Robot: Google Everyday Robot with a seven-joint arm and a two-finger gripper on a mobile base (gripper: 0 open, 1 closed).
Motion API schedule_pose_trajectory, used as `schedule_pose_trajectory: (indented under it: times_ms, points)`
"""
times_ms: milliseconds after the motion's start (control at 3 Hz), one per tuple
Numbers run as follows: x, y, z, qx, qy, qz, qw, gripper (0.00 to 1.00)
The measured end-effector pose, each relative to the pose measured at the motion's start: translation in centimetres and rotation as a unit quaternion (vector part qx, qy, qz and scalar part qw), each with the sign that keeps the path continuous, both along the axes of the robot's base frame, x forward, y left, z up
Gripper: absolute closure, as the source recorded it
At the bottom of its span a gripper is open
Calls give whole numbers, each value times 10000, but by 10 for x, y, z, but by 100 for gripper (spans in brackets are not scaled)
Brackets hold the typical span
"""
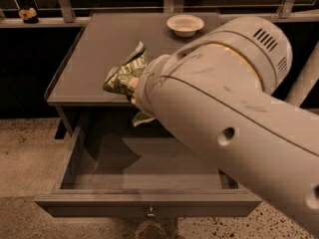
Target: Pick green jalapeno chip bag from top drawer and place on counter
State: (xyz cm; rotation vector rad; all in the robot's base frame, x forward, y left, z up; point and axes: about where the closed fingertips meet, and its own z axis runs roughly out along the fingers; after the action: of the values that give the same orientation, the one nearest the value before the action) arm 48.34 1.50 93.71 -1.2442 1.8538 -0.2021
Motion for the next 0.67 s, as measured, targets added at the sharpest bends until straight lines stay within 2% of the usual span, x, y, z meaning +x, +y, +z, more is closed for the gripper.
schedule_pose_trajectory:
  times_ms: [333,667]
  points:
    - [0,0,0,0,0,0,10000,100]
    - [12,0,4,-186,-167,17,9997,100]
